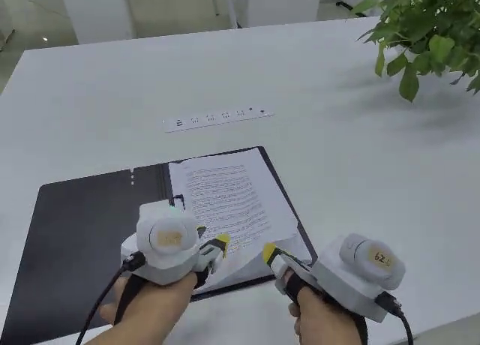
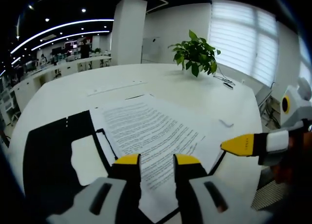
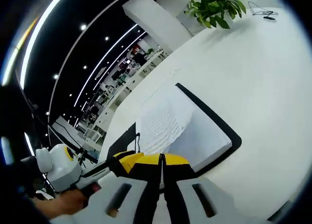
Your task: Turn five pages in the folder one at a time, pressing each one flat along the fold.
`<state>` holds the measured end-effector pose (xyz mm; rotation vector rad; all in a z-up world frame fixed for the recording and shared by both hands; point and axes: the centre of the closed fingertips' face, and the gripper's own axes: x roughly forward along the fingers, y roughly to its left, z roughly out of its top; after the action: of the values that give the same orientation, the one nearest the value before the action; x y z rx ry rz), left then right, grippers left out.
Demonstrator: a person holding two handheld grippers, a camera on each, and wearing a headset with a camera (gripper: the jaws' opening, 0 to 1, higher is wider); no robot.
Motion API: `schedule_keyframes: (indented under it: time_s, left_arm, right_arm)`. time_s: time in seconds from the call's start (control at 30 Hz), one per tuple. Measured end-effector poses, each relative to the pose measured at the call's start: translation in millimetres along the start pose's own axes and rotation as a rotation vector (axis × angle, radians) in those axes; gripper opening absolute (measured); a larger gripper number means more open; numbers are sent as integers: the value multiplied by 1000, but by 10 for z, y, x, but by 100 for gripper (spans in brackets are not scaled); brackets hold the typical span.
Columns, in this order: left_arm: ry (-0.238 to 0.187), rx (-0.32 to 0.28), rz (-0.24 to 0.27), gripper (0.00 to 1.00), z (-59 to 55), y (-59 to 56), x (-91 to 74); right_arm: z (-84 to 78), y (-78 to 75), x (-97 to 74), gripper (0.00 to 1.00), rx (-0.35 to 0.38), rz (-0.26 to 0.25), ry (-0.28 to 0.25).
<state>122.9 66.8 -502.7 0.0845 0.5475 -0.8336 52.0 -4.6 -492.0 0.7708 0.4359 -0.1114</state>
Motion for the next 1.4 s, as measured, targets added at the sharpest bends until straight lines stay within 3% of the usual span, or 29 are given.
schedule_keyframes:
  time_s: [0.2, 0.3, 0.57, 0.67, 0.83, 1.13, 1.4]
  left_arm:
    - [-37, -24, 56, 28, 25, 285, -353]
    - [-44, -29, 84, 29, -7, 420, -508]
    - [-61, -52, 149, 29, -135, 704, -903]
    - [-68, -60, 175, 29, -165, 794, -1022]
    - [-79, -75, 206, 29, -202, 918, -1191]
    - [-108, -99, 269, 29, -244, 1153, -1503]
    - [-125, -128, 329, 30, -323, 1396, -1777]
  right_arm:
    - [30, 236, -20, 0, -102, 50, -6]
    - [31, 408, -34, 0, -176, 89, -9]
    - [-69, 792, -20, 0, -283, 177, 5]
    - [-156, 961, -19, 0, -348, 217, 20]
    - [-295, 1141, 15, 0, -384, 258, 47]
    - [-631, 1529, 81, 0, -517, 355, 109]
    - [-962, 1686, 244, 0, -611, 381, 191]
